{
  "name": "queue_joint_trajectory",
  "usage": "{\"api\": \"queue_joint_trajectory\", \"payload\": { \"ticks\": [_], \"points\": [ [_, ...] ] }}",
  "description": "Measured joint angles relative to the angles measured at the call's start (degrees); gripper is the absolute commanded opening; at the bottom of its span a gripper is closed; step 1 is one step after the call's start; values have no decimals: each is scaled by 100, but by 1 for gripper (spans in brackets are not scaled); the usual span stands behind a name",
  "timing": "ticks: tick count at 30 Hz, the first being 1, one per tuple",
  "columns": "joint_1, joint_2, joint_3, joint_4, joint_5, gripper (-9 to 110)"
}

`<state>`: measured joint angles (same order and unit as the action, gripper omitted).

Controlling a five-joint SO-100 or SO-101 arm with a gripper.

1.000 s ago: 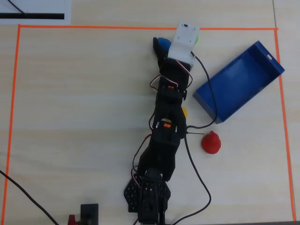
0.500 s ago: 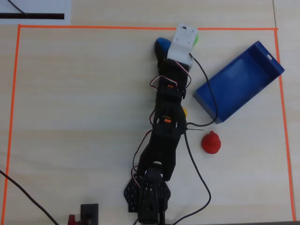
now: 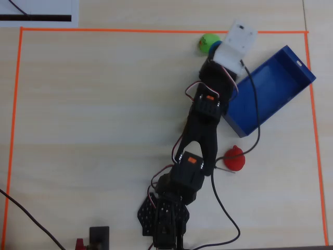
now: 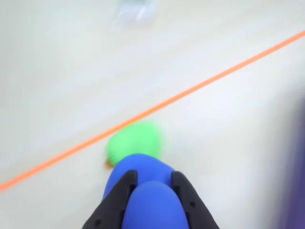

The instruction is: Grasp blue duck and put it into box.

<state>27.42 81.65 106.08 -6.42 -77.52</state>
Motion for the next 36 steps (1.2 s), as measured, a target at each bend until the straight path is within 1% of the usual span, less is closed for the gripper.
{"api": "queue_joint_trajectory", "payload": {
  "ticks": [5,7,11,12,14,19,22,23,24,25,28,29,33,36],
  "points": [
    [1011,1327,378,457,-387,0],
    [1354,1415,668,237,-633,0],
    [1767,1239,1248,-642,-958,1],
    [1811,1134,1362,-870,-993,7],
    [1907,879,1556,-1230,-1055,30],
    [2057,316,1608,-1336,-1063,41],
    [2004,272,1521,-1283,-932,49],
    [1986,281,1397,-1134,-826,48],
    [1951,316,1283,-914,-677,45],
    [1916,396,1178,-615,-536,38],
    [1661,1028,1002,343,-18,12],
    [1521,1318,1002,659,158,6],
    [650,2944,1406,2145,773,2],
    [-343,4395,2109,3287,1020,0]
  ]
}}
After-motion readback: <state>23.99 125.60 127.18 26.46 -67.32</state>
